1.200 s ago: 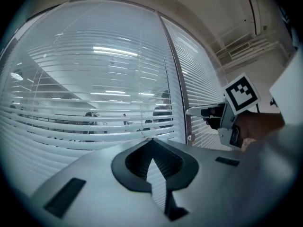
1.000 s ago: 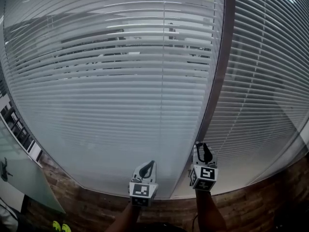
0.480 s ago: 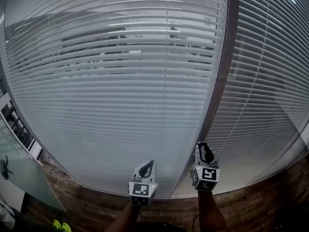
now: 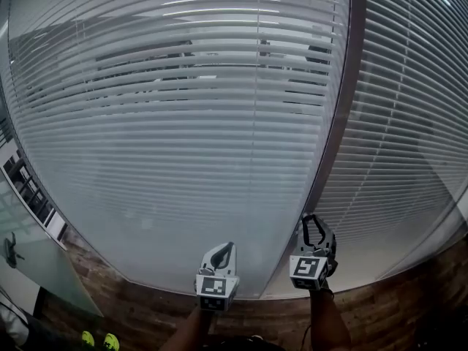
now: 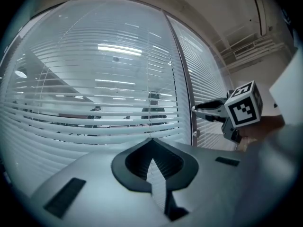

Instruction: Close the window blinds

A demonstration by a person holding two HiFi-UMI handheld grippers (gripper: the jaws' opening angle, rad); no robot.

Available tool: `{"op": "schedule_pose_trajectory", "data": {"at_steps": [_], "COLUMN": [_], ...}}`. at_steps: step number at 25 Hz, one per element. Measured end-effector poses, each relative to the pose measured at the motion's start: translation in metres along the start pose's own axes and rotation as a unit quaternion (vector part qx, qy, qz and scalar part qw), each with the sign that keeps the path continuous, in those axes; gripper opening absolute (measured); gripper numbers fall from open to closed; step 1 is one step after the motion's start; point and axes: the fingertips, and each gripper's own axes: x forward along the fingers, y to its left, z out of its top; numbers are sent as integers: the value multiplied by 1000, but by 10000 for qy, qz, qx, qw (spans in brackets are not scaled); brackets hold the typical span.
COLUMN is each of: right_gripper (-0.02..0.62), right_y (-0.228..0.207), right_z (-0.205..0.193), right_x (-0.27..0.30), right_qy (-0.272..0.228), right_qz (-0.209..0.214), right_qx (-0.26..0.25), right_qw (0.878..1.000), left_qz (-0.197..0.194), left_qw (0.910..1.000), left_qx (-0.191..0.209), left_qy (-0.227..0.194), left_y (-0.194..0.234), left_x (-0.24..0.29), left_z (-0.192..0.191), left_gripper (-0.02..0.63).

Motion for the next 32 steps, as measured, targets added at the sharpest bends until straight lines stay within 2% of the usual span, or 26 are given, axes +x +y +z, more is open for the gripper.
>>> {"op": "schedule_pose_trajectory", "data": {"at_steps": [2, 4, 6, 8, 10, 17, 20, 22, 24, 28, 30, 32], "right_gripper": [123, 123, 124, 124, 124, 124, 124, 124, 124, 143, 143, 143], "right_y": [2, 2, 5, 7, 7, 9, 9, 9, 7, 4, 5, 1], "right_z": [-1, -1, -2, -3, -3, -5, -6, -6, -4, -2, -3, -6], "right_x": [0, -1, -1, -1, 0, -1, 0, 0, -2, -16, -21, -19], "right_qy": [75, 53, 7, -67, -109, -278, -317, -330, -407, -624, -652, -652], "right_qz": [38, -22, -107, -78, -1, 72, 91, 86, 57, 75, 137, 195], "right_qx": [-421, -1182, -2168, -2780, -3122, -4059, -4203, -4096, -3675, -2119, -1312, -371], "right_qw": [9991, 9930, 9762, 9605, 9499, 9135, 9068, 9116, 9291, 9753, 9891, 9970], "left_qz": [25, 18, 22, 3, -1, 49, 87, 87, 82, 105, 144, 157], "left_qw": [10000, 10000, 9999, 10000, 9998, 9999, 9998, 9998, 9999, 9998, 9997, 9996], "left_qx": [52, 79, 93, 8, -30, -11, -16, -33, -31, -1, 61, 95], "left_qy": [-55, -11, -80, 55, 185, 143, 151, 148, 143, 180, 198, 220], "left_y": [1, 1, 1, -2, -5, -4, -2, -2, -3, -2, 0, 1], "left_x": [1, 1, 2, 0, -1, -3, -4, -4, -4, -6, -6, -7], "left_z": [-2, -3, -2, 3, 5, 8, 7, 7, 7, 5, 4, 3], "left_gripper": [0, 0, 0, 0, 0, 0, 0, 0, 0, 0, 0, 0]}}
